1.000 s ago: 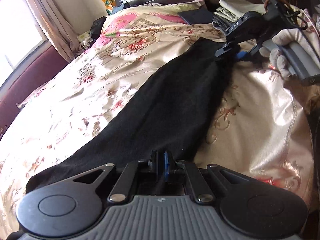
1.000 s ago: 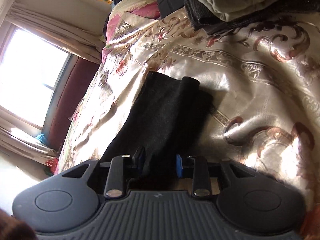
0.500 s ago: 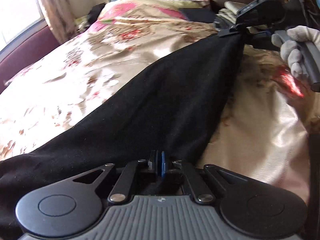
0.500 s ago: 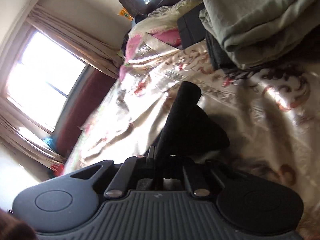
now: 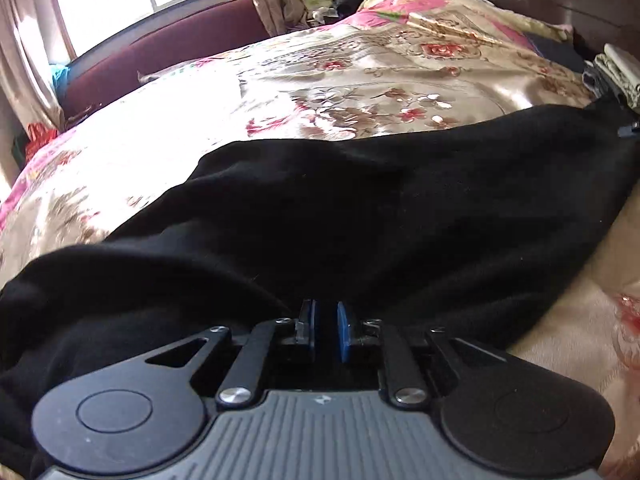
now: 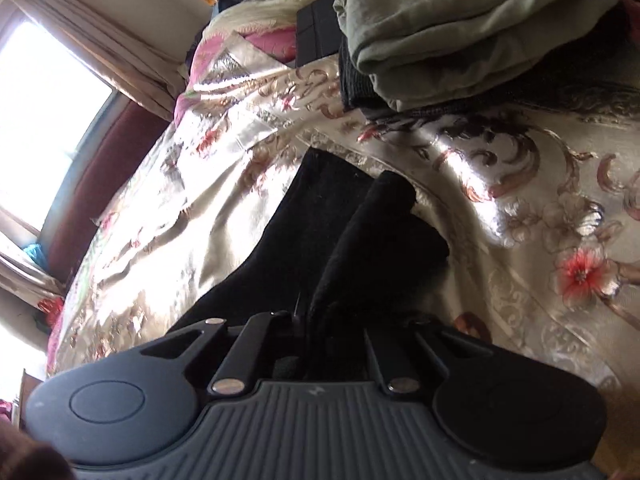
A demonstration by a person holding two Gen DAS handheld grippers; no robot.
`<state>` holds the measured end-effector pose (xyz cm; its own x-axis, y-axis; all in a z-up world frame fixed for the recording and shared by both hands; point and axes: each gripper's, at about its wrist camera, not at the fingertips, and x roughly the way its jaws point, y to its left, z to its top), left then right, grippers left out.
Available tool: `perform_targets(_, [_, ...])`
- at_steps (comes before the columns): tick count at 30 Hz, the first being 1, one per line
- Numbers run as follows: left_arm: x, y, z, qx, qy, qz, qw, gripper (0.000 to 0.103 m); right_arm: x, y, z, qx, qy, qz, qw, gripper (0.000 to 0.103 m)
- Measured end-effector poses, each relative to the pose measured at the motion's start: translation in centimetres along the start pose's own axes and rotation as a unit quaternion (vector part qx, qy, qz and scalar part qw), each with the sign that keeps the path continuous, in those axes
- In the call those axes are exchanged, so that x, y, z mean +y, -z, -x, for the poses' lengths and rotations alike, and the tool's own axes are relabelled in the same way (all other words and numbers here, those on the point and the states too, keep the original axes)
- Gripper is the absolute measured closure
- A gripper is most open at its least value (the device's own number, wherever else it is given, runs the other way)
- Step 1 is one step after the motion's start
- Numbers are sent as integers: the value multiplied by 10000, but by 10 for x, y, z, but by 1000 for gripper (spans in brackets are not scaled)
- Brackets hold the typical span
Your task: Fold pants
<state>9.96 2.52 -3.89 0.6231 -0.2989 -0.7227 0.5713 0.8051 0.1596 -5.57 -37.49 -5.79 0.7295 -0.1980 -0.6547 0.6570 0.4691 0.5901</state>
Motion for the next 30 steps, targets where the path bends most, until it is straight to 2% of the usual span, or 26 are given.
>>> perform_targets(1, [5,3,8,-17,-88,-8,10000,72,5,1,8,24,91,168,9998,90])
perform_targets(3, [17,7,25,-210,-307,-38,9993,72,23,8,36,-56,472,804,9956,86])
perform_targets(4, [26,6,32,-347,-338,14,9988,72,33,15,52,-174,666,1212,9902,85])
perform_targets(6, [43,4,39,-610,-410,127,9972,72,58,31,77,-391,1066,2077,9716,85])
perform_targets(7, [50,3,39,-700,-478,154,9963,72,74,38,84,-472,1048,2365,9648,85])
perform_targets(8, [60,1,38,-777,-582,174,9951,72,95,44,83,-418,753,2621,9612,85])
perform_targets(10, [79,0,27,-798,-938,152,9923,72,146,55,55,117,-97,3078,9513,85])
perform_targets(12, [104,9,13,-562,-1480,285,9870,72,205,72,5,690,-1200,3319,9331,85])
perform_targets(13, [120,19,5,-316,-1768,448,9827,72,238,84,-27,1075,-1782,3451,9152,84])
perform_targets(14, [137,31,-3,-54,-2040,658,9768,71,265,96,-55,1481,-2114,3524,8995,79])
perform_targets(15, [151,45,-5,94,-2228,890,9707,71,289,109,-83,1867,-2406,3515,8853,79])
perform_targets(16, [164,56,-2,132,-2263,1139,9673,71,313,125,-110,2269,-2741,3548,8646,81])
perform_targets(17, [175,66,3,64,-2143,1340,9675,71,332,140,-132,2535,-2888,3663,8475,80])
perform_targets(19, [181,73,7,27,-2201,1408,9653,71,352,160,-165,2789,-2939,3831,8301,78])
perform_targets(20, [180,72,6,50,-2207,1370,9657,71,358,171,-182,3136,-3004,3927,8107,78])
perform_targets(22, [178,69,5,81,-2233,1355,9652,71,362,183,-194,3513,-2952,3982,7943,77])
perform_targets(24, [175,69,3,87,-2276,1323,9647,71,367,185,-190,3531,-3086,4182,7779,77])
perform_targets(25, [174,69,3,85,-2287,1317,9645,71,371,182,-188,3544,-3165,4144,7762,85])
perform_targets(26, [174,69,4,76,-2299,1329,9641,71,375,179,-184,3481,-3148,4141,7799,100])
perform_targets(28, [175,70,5,56,-2312,1446,9621,71,382,180,-186,3165,-2763,4499,7881,100])
perform_targets(30, [173,72,5,51,-2400,1426,9602,71,376,178,-195,2808,-2231,4393,8236,103])
